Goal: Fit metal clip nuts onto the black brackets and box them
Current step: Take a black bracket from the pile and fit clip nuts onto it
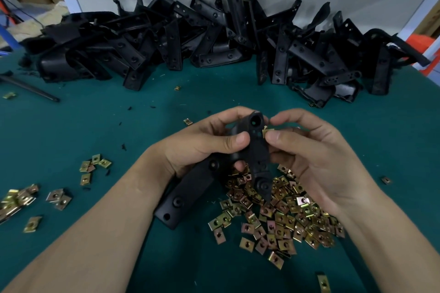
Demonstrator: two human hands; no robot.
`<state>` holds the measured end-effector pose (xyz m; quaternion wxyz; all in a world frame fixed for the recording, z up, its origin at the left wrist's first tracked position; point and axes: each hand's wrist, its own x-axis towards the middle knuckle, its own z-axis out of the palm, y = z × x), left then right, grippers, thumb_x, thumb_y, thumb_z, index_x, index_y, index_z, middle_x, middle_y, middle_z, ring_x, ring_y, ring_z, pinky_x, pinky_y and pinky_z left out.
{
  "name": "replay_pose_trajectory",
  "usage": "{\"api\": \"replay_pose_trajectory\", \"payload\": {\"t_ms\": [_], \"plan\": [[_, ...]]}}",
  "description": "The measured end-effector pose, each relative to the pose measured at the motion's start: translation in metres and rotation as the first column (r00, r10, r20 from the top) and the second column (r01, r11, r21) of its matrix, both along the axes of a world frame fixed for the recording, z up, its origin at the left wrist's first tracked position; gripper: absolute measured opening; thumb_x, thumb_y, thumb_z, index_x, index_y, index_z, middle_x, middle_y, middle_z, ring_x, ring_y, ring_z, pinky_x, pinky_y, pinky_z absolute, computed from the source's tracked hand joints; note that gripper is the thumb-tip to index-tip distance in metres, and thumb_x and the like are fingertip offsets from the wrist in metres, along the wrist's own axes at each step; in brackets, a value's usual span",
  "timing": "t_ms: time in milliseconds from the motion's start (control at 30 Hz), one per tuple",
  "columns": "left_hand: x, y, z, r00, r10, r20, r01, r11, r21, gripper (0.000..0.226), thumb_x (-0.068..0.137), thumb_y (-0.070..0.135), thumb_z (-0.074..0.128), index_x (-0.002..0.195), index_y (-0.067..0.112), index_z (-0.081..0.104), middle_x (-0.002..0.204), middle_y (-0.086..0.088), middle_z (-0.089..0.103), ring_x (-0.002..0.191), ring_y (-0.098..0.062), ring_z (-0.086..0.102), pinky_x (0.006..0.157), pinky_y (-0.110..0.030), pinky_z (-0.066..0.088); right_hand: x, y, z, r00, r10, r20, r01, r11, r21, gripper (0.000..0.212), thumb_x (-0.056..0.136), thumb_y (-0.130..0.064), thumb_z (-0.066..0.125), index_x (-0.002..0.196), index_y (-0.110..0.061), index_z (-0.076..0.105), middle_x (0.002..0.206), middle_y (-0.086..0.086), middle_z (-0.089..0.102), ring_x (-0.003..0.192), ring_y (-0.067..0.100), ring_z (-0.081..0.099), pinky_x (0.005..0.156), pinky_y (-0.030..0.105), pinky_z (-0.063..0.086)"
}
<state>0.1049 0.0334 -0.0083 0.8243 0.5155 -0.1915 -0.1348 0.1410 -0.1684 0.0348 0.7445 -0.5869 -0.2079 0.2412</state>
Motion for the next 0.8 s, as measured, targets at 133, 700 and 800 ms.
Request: {"api": "replay_pose_trajectory", "payload": {"t_ms": [133, 700, 800], "plan": [[-0.001, -0.001, 0.001, 1.0, 0.006, 0.017, -0.006, 1.0, 0.025, 0.042, 0.089, 0.021, 0.072, 0.128, 0.013, 0.057, 0.096, -0.007, 0.069, 0.074, -0.015, 0.067, 0.068, -0.025, 0.055, -0.002, 0.0, 0.001, 0.998, -0.001, -0.07, 0.0, 1.0, -0.021, 0.032, 0.062, -0.014, 0.083, 0.087, -0.02, 0.064, 0.079, 0.014, 0.071, 0.068, 0.022, 0.067, 0.07, 0.031, 0.056], [0.006, 0.014, 0.0, 0.954, 0.275, -0.117, -0.295, 0.931, -0.214, 0.034, 0.076, 0.032, 0.086, 0.107, 0.022, 0.077, 0.111, 0.0, 0.073, 0.071, -0.011, 0.059, 0.067, -0.02, 0.052, 0.027, -0.061, 0.029, 0.865, 0.457, 0.207, -0.111, 0.577, -0.809, 0.035, 0.061, -0.055, 0.081, 0.091, -0.038, 0.075, 0.091, -0.007, 0.075, 0.076, 0.009, 0.07, 0.063, 0.021, 0.053], [0.007, 0.015, -0.001, 0.952, 0.258, -0.165, -0.296, 0.912, -0.285, 0.032, 0.081, 0.026, 0.082, 0.112, 0.018, 0.074, 0.114, -0.002, 0.071, 0.073, -0.013, 0.057, 0.069, -0.022, 0.051, 0.029, -0.071, 0.028, 0.808, 0.579, 0.108, -0.154, 0.385, -0.91, 0.042, 0.056, -0.055, 0.087, 0.095, -0.048, 0.073, 0.098, -0.017, 0.072, 0.077, 0.008, 0.067, 0.065, 0.026, 0.056]]}}
